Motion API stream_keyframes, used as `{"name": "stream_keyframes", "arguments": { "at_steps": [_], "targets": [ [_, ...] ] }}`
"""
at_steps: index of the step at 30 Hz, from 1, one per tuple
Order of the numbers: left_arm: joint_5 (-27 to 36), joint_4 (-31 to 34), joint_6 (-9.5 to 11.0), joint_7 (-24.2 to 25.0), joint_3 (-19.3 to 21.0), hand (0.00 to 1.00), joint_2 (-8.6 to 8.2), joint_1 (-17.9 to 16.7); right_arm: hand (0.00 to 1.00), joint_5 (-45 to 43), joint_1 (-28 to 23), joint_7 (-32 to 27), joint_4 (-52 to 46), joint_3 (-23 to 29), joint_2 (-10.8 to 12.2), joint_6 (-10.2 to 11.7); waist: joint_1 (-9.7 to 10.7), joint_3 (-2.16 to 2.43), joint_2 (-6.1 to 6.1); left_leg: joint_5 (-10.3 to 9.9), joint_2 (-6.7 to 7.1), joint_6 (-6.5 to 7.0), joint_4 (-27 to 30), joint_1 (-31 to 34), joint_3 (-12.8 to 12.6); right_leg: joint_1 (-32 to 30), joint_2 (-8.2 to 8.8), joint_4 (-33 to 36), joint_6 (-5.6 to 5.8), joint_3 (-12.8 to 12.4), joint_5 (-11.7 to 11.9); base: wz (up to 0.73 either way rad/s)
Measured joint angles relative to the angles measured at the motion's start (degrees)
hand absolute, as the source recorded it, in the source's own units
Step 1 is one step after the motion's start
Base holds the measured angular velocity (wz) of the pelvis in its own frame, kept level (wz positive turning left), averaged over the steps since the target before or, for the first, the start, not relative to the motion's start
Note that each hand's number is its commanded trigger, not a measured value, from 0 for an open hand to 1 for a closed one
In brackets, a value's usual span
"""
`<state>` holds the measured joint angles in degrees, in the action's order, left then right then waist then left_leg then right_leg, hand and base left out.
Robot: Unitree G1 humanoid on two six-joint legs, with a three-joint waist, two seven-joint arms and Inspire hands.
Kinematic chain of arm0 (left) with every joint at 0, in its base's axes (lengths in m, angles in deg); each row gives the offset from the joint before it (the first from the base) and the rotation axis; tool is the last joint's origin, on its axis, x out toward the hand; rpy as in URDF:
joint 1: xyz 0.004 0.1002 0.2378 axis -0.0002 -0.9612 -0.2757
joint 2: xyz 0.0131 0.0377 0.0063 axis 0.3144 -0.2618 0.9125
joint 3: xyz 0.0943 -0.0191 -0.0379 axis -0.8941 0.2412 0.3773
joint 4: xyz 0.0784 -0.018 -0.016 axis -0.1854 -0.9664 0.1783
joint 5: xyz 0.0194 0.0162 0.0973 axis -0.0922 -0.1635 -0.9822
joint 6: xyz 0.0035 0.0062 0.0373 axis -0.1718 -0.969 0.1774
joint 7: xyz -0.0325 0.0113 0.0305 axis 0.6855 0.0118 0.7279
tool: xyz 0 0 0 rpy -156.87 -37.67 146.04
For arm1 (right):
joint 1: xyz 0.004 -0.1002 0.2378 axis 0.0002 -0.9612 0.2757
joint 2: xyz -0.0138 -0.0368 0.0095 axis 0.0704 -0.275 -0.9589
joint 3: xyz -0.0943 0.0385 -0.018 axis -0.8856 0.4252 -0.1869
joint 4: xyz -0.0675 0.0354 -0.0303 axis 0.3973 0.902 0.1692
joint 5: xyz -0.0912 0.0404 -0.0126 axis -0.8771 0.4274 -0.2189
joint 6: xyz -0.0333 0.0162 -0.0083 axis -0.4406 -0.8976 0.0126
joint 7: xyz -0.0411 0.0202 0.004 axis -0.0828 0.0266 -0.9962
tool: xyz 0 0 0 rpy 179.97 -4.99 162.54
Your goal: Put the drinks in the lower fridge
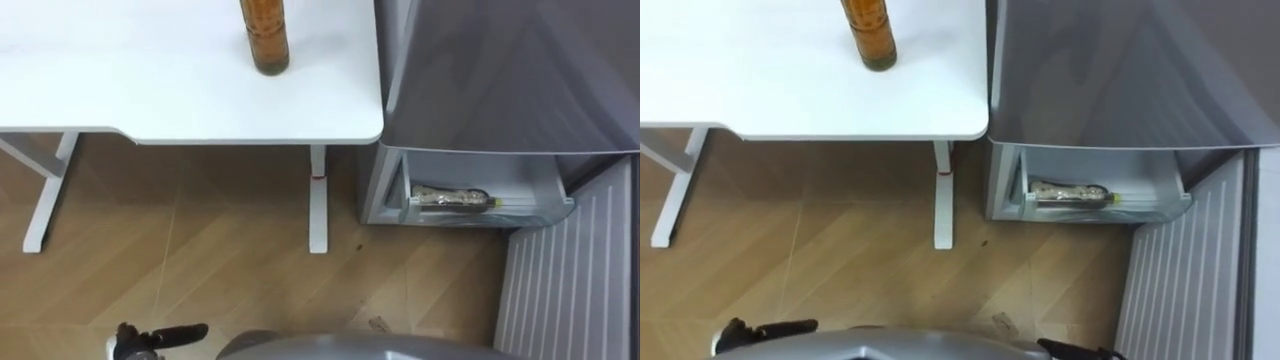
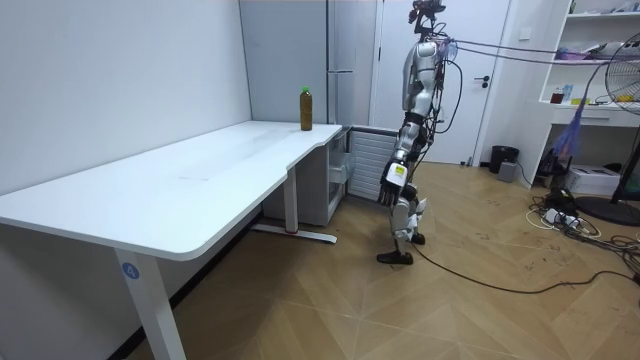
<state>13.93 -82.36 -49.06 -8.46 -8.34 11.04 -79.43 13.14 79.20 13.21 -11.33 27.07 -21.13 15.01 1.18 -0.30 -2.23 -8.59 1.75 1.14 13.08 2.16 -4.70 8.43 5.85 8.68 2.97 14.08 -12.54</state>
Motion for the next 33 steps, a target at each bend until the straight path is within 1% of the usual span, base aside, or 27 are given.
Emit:
{"name": "stream_keyframes", "arguments": {
  "at_steps": [1,2,3,4,5,6,7,8,10,13,14,15,16,17,18,20,22,25,26,27,29,30,33],
  "targets": [
    [0.55,0.53,0.23,-0.59,0.54,0.00,-0.01,-0.02,0.00,0.00,-0.06,-0.12,-0.03,0.01,0.00,-0.01,-0.03,-0.09,-0.20,-0.01,0.00,-0.01,0.04,0.00,0.10,0.04,0.00,0.03,0.00,0.11,0.00,0.07],
    [1.89,1.51,0.83,-1.97,1.39,0.00,-0.01,-0.05,0.00,-0.10,-0.16,-0.39,-0.06,0.02,-0.01,0.00,-0.15,0.07,0.06,-0.03,-0.03,-0.04,0.04,-0.10,0.10,0.12,-0.04,0.05,0.00,0.07,0.00,0.00],
    [2.62,2.04,1.38,-3.26,2.47,0.00,-0.01,-0.34,0.00,-0.67,-0.27,-0.69,-0.12,0.05,-0.01,0.02,-0.38,-0.11,-0.18,-0.04,-0.04,-0.06,-0.10,-0.41,0.10,0.33,-0.06,0.05,0.00,0.02,0.00,0.00],
    [2.69,2.39,1.63,-3.90,3.05,0.00,-0.05,-0.58,0.00,-0.93,-0.33,-0.71,-0.16,0.05,-0.01,0.06,-0.49,0.06,0.15,-0.06,-0.05,-0.09,-0.17,-0.62,0.08,0.48,-0.06,0.04,0.00,-0.01,0.00,-0.05],
    [3.01,3.06,2.30,-5.23,3.53,0.00,-0.02,-0.88,0.00,-1.02,-0.69,-0.70,-0.31,0.04,-0.03,0.18,-1.01,0.00,-0.02,-0.08,-0.07,-0.12,-0.32,-0.90,0.01,0.64,-0.06,0.06,0.00,-0.11,0.00,-0.04],
    [3.07,3.61,2.93,-6.32,3.60,0.00,-0.03,-0.82,0.00,-1.11,-1.04,-0.69,-0.45,0.04,-0.09,0.43,-1.63,0.00,0.05,-0.08,-0.07,-0.12,-0.31,-0.91,0.01,0.64,-0.06,0.07,0.00,-0.11,0.00,0.00],
    [3.08,3.92,3.24,-6.77,3.61,0.00,-0.03,-0.83,0.00,-1.24,-1.16,-0.68,-0.46,0.03,-0.13,0.58,-1.76,-0.02,0.04,-0.08,-0.07,-0.11,-0.31,-0.91,0.02,0.64,-0.06,0.07,0.00,-0.10,0.00,0.00],
    [3.07,4.96,3.34,-7.69,3.74,0.00,-0.04,-1.07,0.00,-1.68,-1.17,-0.66,-0.45,0.05,-0.20,0.68,-2.09,0.22,0.41,-0.08,-0.08,-0.11,-0.26,-0.91,0.03,0.64,-0.07,0.08,-0.01,-0.14,0.01,0.00],
    [2.96,6.81,3.39,-8.96,4.25,0.00,-0.04,-1.21,0.00,-1.99,-1.13,-0.58,-0.44,0.07,-0.19,0.73,-2.29,0.20,0.33,-0.08,-0.11,-0.12,0.02,-0.78,0.11,0.64,-0.10,0.14,-0.03,0.09,0.02,0.02],
    [3.06,11.17,4.08,-11.23,4.30,0.00,-0.15,-1.44,0.00,-2.31,-0.98,-0.58,-0.45,0.17,-0.20,0.73,-2.41,0.19,0.38,-0.21,-0.15,-0.05,0.55,-0.50,0.16,0.65,-0.12,0.29,-0.05,0.18,0.04,0.00],
    [3.05,13.77,4.50,-12.29,4.31,0.00,-0.22,-1.47,0.00,-3.09,-0.77,-0.55,-0.62,0.30,-0.20,0.84,-2.63,0.19,0.45,-0.35,-0.18,-0.05,0.63,-0.28,0.18,0.57,-0.16,0.27,-0.06,0.10,0.05,0.00],
    [3.06,16.57,5.47,-13.45,4.29,0.00,-0.23,-1.48,0.00,-3.63,-0.77,-0.54,-0.60,0.34,-0.18,1.31,-2.78,0.22,0.50,-0.39,-0.17,-0.02,0.63,-0.23,0.18,0.61,-0.15,0.22,-0.08,0.12,0.09,0.00],
    [3.03,17.66,6.22,-14.05,4.27,0.00,-0.22,-1.45,0.00,-3.82,-0.67,-0.51,-0.59,0.32,-0.19,1.46,-2.82,0.24,0.53,-0.40,-0.16,-0.01,0.62,-0.27,0.19,0.67,-0.14,0.22,-0.06,0.16,0.13,0.00],
    [2.98,19.92,7.45,-15.34,4.20,0.00,-0.21,-1.43,0.00,-4.07,-0.53,-0.41,-0.45,0.30,-0.16,1.70,-2.75,0.28,0.64,-0.40,-0.13,0.01,0.59,-0.36,0.20,0.75,-0.13,0.23,-0.05,0.09,0.16,0.00],
    [2.96,21.12,7.80,-15.84,4.21,0.00,-0.22,-1.42,0.00,-4.13,-0.54,-0.25,-0.41,0.30,-0.15,1.78,-2.76,0.28,0.67,-0.39,-0.12,0.02,0.56,-0.38,0.19,0.75,-0.12,0.23,-0.05,0.05,0.17,0.00],
    [2.68,24.54,9.22,-17.74,4.09,0.00,-0.22,-1.23,0.00,-4.11,-0.07,0.07,-0.10,0.07,-0.20,1.92,-2.78,0.31,0.94,-0.39,-0.14,0.02,0.55,-0.56,0.20,0.78,-0.12,0.38,-0.05,-0.02,0.18,0.00],
    [1.75,26.52,9.53,-18.62,4.05,0.00,-0.22,-1.17,0.00,-4.16,-0.09,0.25,-0.04,0.07,-0.28,2.35,-2.68,0.27,1.13,-0.38,-0.15,0.01,0.51,-0.61,0.22,0.81,-0.12,0.38,-0.05,0.00,0.18,0.00],
    [1.46,31.15,9.78,-20.51,4.01,0.00,-0.23,-1.26,0.00,-4.17,-0.07,0.45,0.13,0.07,-0.28,2.79,-2.30,0.24,1.22,-0.37,-0.11,0.00,0.56,-0.36,0.50,0.75,-0.16,0.18,-0.06,0.27,0.18,0.03],
    [1.49,33.43,10.18,-21.07,4.01,0.00,-0.22,-1.27,0.00,-4.17,-0.05,0.57,0.13,0.07,-0.30,2.84,-2.29,0.24,1.16,-0.35,-0.07,-0.02,0.54,-0.31,0.65,0.76,-0.17,0.17,-0.06,0.43,0.17,0.05],
    [1.24,35.46,11.03,-21.97,3.97,0.00,-0.22,-1.27,0.00,-4.12,-0.03,0.72,0.12,0.01,-0.30,3.06,-2.27,0.27,1.01,-0.35,-0.07,-0.02,0.55,-0.32,0.67,0.76,-0.17,0.17,-0.06,0.46,0.17,0.04],
    [-0.65,37.54,12.33,-22.90,3.95,0.00,-0.20,-1.20,0.00,-4.08,-0.05,1.24,0.12,-0.13,-0.30,3.50,-2.24,0.25,0.96,-0.34,-0.07,-0.03,0.51,-0.38,0.65,0.75,-0.19,0.13,-0.06,0.38,0.17,0.00],
    [-1.86,38.12,13.02,-23.26,3.94,0.00,-0.19,-0.98,0.00,-4.11,-0.04,1.56,0.12,-0.57,-0.32,3.88,-2.12,0.32,0.77,-0.32,-0.06,-0.04,0.49,-0.45,0.65,0.75,-0.19,0.14,-0.06,0.29,0.17,0.00],
    [-2.78,40.93,13.16,-23.85,3.94,0.00,-0.18,-0.92,0.00,-4.11,-0.04,1.92,1.08,-0.60,-0.27,4.08,-1.32,0.23,0.72,-0.32,-0.03,-0.05,0.55,-0.31,0.76,0.75,-0.20,0.08,-0.06,0.45,0.17,0.02]
  ]
}}
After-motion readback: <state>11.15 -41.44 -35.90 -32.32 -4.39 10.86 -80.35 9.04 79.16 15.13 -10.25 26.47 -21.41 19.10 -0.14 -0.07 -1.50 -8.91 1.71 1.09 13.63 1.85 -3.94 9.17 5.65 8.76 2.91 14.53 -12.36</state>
